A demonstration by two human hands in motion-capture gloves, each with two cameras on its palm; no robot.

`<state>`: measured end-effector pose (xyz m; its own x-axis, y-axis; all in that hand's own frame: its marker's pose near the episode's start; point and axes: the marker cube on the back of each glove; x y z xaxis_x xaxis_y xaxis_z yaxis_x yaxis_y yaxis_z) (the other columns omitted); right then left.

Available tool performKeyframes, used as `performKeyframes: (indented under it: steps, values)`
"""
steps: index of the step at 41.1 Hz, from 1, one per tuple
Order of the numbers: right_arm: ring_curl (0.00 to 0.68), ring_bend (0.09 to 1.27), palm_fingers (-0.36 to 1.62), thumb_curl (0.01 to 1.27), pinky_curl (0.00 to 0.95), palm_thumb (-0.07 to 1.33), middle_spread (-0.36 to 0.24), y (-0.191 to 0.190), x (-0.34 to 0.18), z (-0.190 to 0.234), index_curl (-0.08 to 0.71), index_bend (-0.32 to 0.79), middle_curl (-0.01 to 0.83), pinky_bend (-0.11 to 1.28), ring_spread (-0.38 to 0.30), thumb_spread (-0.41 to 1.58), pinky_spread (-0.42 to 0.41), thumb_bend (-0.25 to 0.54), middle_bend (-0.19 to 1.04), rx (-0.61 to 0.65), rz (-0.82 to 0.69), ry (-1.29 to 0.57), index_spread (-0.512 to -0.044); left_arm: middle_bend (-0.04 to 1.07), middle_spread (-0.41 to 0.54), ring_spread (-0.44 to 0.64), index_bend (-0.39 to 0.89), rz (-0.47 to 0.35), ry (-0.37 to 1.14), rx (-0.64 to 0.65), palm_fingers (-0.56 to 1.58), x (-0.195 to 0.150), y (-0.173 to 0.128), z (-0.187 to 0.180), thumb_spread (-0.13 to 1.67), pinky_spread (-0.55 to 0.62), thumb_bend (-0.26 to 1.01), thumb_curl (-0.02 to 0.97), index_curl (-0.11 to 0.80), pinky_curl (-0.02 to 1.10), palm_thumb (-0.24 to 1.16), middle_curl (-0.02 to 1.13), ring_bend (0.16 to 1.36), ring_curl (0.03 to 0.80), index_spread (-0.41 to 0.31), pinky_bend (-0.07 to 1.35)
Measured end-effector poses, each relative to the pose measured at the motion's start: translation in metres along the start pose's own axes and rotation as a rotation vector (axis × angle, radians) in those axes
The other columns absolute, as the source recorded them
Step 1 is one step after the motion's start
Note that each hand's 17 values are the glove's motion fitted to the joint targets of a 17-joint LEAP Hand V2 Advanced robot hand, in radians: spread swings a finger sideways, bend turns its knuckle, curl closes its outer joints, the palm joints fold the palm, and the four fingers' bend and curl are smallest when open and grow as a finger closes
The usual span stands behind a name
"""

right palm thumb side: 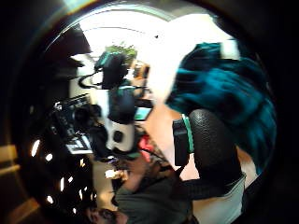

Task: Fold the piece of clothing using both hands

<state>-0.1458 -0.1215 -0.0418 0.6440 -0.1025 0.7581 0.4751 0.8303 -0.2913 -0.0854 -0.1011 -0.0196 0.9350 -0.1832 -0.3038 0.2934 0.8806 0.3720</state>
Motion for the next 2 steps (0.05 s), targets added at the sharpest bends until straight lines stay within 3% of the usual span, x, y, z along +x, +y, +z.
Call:
performKeyframes:
  steps: [2]
  values:
    - [0.385,0.47,0.28,0.48,0.421,0.69,-0.154,0.016,0.017,-0.013,0.172,0.18,0.351,0.86,-0.076,1.04,-0.071,-0.053,0.12,-0.066,0.085,0.12,-0.334,0.19,-0.019,0.18,0.13,0.021,0.009,0.003,0.42,-0.004,-0.013,0.024,1.55,0.15,0.12,0.279,0.313,0.37,0.6,0.38,0.48,0.321,-0.104,0.6]
